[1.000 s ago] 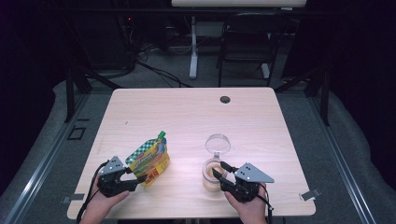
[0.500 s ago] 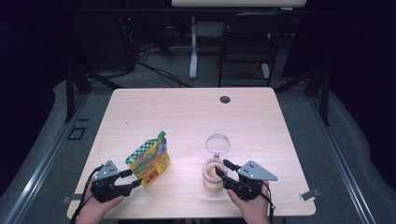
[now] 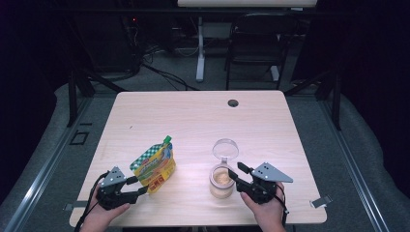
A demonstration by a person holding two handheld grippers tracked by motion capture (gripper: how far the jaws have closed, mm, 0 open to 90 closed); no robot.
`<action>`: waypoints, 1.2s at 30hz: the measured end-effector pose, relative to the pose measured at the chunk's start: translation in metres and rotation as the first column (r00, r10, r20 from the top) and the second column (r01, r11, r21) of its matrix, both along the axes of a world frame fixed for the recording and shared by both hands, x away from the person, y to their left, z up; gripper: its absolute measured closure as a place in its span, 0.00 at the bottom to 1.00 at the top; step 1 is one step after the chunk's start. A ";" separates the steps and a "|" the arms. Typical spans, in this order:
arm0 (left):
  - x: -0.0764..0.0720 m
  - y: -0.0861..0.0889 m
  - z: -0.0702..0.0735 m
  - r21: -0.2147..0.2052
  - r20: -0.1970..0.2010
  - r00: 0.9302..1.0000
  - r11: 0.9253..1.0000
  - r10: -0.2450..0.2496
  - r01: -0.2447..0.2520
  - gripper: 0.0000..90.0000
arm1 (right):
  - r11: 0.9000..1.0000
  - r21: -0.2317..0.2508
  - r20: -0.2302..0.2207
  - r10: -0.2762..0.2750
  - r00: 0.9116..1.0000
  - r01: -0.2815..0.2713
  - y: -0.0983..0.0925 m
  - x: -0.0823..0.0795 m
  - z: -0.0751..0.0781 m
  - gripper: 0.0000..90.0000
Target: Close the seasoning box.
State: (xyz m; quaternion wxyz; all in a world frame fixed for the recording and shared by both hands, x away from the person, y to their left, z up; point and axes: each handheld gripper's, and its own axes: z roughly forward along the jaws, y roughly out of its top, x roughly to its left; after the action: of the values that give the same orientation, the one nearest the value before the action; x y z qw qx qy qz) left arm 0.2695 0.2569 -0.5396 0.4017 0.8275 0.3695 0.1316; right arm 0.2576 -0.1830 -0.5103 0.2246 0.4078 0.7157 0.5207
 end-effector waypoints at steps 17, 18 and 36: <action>-0.004 0.004 0.000 -0.017 0.007 1.000 1.000 0.009 -0.009 0.49 | 0.993 -0.109 -0.058 0.042 0.997 -0.048 -0.002 0.012 0.026 0.56; -0.004 0.003 0.000 -0.021 0.006 1.000 1.000 0.009 -0.008 0.49 | 0.992 -0.116 -0.061 0.046 0.997 -0.053 -0.001 0.013 0.028 0.56; -0.004 -0.004 0.000 -0.039 0.002 1.000 0.999 0.015 -0.015 0.49 | 0.976 -0.197 -0.105 0.073 0.992 -0.092 -0.001 0.030 0.056 0.54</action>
State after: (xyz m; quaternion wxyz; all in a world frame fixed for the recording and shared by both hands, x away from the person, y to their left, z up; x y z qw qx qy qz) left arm 0.2656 0.2526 -0.5399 0.4170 0.8166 0.3779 0.1283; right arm 0.2872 -0.1844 -0.4540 0.2080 0.3776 0.7912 0.4338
